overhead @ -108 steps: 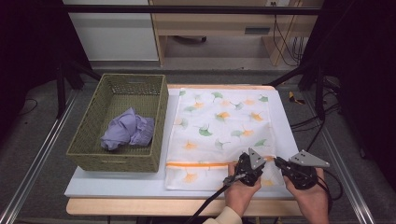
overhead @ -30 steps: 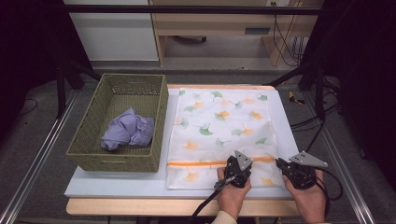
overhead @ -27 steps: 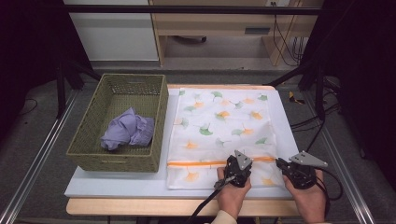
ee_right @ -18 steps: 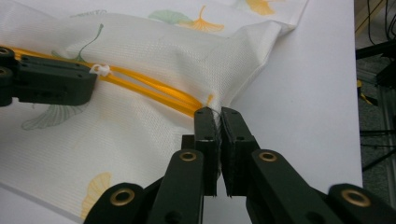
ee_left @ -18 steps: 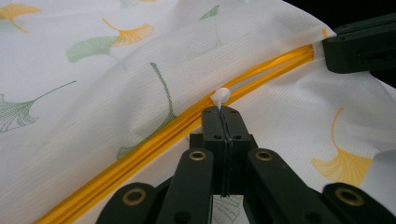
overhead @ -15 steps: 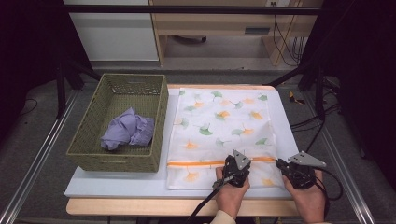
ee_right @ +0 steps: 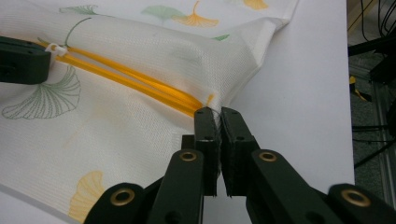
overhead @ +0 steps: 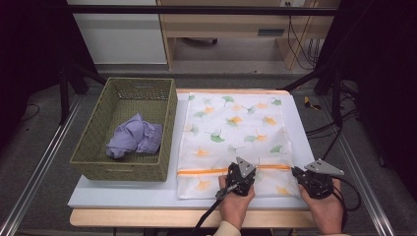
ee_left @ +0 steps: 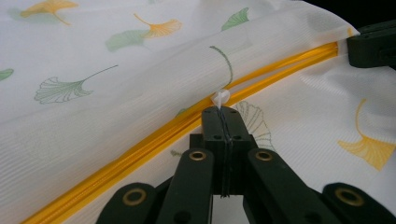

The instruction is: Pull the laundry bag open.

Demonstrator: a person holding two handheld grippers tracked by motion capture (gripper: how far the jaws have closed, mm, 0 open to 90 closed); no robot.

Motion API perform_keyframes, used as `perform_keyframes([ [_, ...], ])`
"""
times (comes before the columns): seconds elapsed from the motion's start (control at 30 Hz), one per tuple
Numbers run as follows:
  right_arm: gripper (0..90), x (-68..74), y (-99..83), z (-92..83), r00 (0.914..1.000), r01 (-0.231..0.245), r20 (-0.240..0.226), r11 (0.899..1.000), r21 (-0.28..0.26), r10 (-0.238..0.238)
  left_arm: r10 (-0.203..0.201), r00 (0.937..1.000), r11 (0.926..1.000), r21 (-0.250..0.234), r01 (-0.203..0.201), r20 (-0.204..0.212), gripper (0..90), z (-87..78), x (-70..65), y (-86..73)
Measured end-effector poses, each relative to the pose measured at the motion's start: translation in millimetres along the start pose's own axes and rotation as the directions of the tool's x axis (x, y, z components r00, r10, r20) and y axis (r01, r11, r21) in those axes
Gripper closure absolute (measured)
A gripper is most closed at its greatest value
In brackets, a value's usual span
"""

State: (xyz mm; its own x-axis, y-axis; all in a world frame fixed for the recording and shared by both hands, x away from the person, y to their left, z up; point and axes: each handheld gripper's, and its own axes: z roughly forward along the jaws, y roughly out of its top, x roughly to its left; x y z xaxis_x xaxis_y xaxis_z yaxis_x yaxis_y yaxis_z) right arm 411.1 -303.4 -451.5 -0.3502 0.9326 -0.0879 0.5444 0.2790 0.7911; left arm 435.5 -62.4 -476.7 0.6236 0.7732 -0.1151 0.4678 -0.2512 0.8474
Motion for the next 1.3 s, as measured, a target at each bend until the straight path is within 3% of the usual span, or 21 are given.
perform_keyframes([
  [1.3,86.3,-2.6,-1.5,-0.6,0.9996,-0.020,0.023,1.000,0.006,0.019,-0.037,0.9985,0.9988,-0.035,0.036,-0.040,89.5,-21.3,23.2,-3.5],
])
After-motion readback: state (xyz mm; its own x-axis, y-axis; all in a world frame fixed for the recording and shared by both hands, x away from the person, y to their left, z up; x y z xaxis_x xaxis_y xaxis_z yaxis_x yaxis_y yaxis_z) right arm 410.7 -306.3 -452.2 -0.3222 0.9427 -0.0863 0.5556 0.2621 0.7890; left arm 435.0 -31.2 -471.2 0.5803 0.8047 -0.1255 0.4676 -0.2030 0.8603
